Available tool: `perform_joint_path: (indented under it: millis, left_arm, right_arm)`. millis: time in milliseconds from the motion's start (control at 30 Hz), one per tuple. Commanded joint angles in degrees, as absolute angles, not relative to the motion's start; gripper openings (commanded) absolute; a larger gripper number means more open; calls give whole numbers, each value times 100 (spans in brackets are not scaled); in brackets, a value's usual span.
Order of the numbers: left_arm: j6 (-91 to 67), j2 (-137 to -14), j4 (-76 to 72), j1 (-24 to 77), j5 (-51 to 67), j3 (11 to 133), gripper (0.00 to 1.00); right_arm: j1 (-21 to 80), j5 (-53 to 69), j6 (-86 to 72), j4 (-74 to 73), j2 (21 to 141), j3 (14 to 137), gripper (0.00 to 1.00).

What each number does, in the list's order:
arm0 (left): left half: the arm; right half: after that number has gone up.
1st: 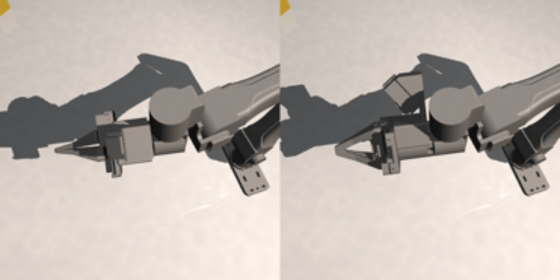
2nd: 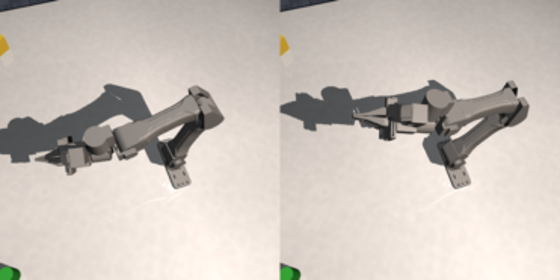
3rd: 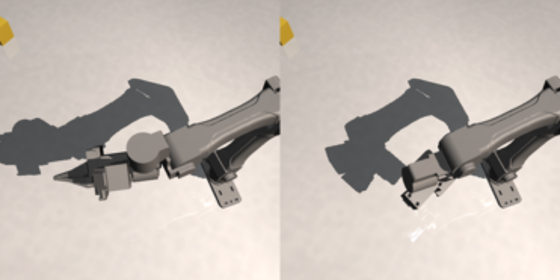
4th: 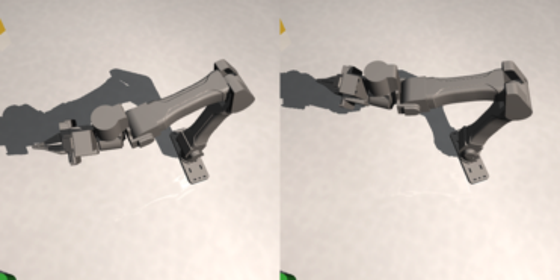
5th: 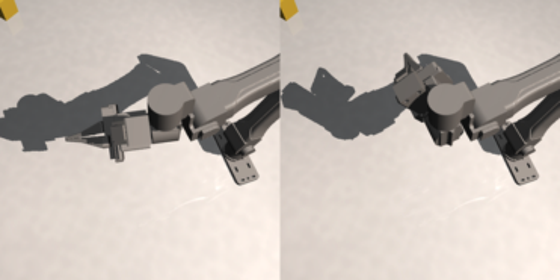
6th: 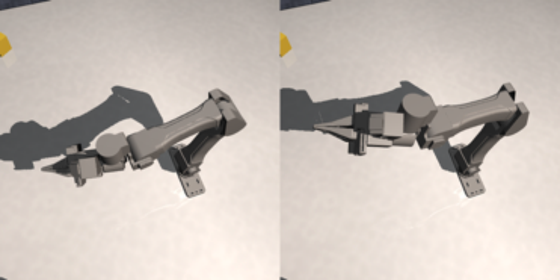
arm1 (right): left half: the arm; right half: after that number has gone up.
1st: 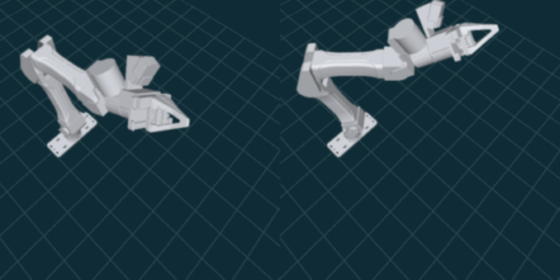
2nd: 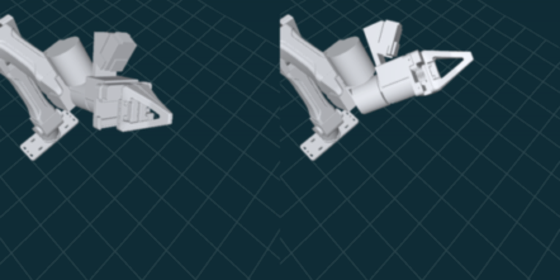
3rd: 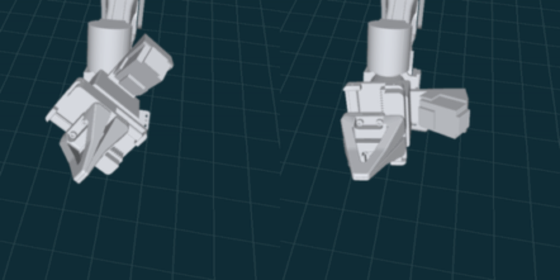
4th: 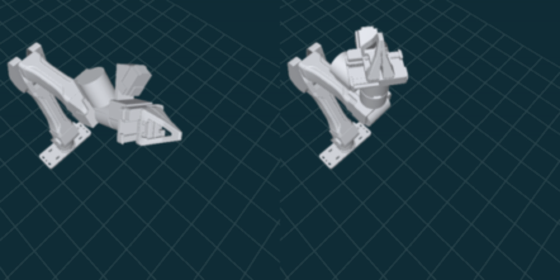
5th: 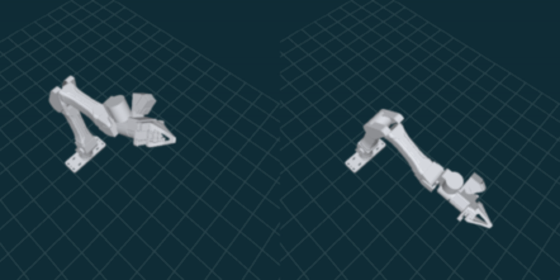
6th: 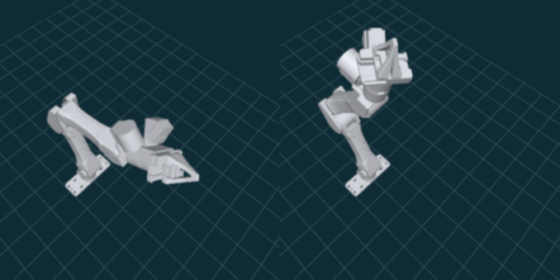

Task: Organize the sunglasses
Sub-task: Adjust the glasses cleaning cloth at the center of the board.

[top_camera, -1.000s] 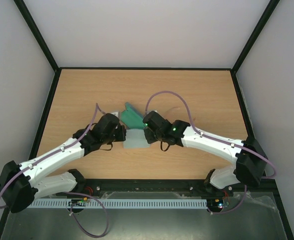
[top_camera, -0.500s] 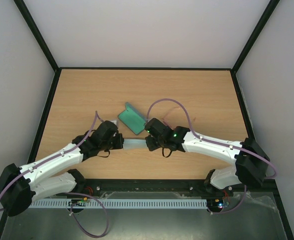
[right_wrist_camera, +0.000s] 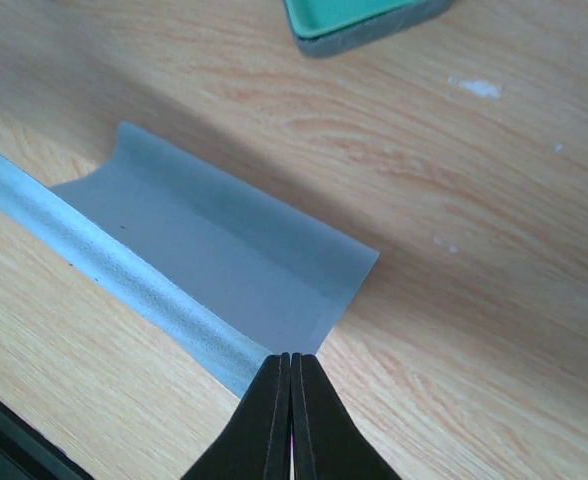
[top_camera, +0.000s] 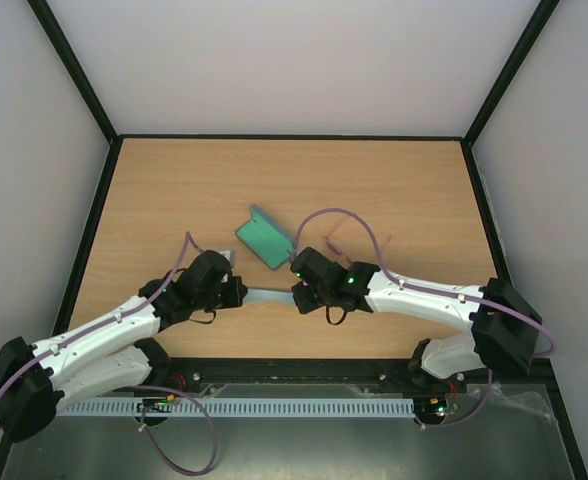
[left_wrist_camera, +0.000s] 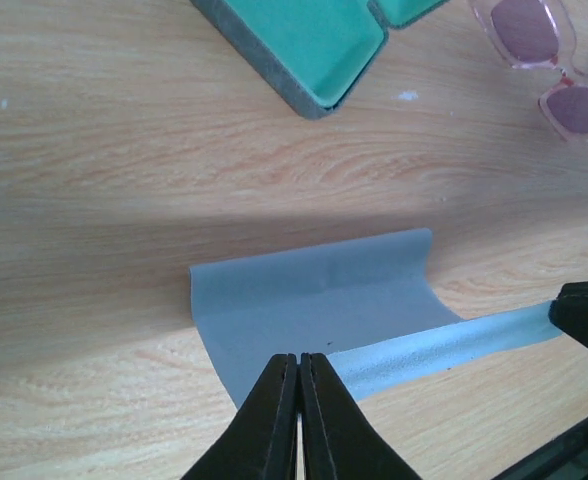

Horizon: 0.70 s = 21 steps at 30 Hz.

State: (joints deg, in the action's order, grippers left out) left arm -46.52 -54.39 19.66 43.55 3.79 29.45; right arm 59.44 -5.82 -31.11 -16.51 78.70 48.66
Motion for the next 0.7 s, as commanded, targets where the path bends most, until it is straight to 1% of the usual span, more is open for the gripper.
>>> perform_joint_path:
  millis: [0,300,500,633,667]
  left_arm:
    - [-4814,-5314,2172,4465,352,2766,6]
    - [-5119,-5305,2113,4860,311,2503,6]
    - [-5197,-5309,2037,4907,323,2381,6]
    - [-5238,-5417,1969,5068,305,2418,7]
    - [-5234,-5467,1958,5109,285,2439,8]
  right_arm:
    - [6106,-553,-3320,-1835,7754,4633,1]
    - [6306,-412,-3557,-1631,7709,4269,1]
    - [6410,-400,-3613,-1504,7808,4105,1]
    - [6425,-436,-3612,-1509,7806,4109,1]
    - [6425,-428,-3612,-1545,7802,4113,1]
